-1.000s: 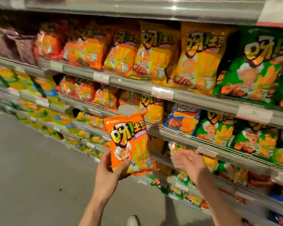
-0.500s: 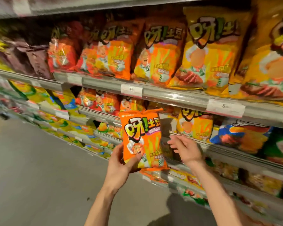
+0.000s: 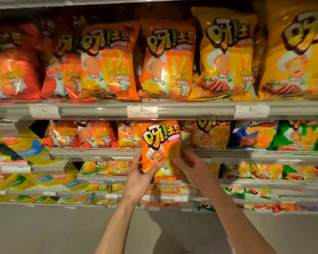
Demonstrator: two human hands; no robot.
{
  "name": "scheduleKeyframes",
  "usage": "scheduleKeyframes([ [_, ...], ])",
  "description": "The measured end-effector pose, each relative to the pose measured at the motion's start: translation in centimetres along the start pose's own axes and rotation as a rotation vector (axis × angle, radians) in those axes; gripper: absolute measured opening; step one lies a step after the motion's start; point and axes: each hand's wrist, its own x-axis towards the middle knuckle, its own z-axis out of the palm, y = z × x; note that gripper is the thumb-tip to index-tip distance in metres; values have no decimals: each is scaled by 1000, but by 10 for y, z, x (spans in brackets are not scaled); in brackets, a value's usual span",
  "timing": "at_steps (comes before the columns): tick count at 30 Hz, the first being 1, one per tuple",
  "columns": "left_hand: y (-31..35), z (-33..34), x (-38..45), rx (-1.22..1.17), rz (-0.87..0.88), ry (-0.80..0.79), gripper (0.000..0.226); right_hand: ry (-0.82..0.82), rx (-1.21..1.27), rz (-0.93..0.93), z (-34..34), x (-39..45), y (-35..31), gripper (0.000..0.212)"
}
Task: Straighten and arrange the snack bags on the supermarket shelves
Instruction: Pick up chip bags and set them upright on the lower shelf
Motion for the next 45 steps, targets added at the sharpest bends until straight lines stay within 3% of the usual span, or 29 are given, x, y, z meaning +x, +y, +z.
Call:
scheduleKeyframes([
  [3,13,0,17,60,48,-37,68,133,6,20,5,3,-4,58],
  [7,27,4,41,32,74,-36,66,258,-51,-27,6,13,-6,48],
  [10,32,9,57,28,83,-43,74,240,-103,-82,4,24,-8,47],
  [16,37,17,91,301,186,-14,84,256,-168,-152,-4,53,-17,50],
  [20,33,29,104,412,234,32,80,219,-265,-100,-10,66,-15,54],
  [23,26,32,106,429,211,0,83,160,-398,-99,-14,70,-7,40],
  [27,15,30,106,507,188,-11,81,197,-568,-120,-16,67,1,46],
  [32,13,29,106,483,184,-25,76,155,-594,-110,-18,66,1,55],
  [40,10,29,103,510,249,-75,69,155,-649,-149,-18,61,0,43],
  [45,13,25,106,435,203,-138,68,114,-559,-116,-24,60,-2,52],
])
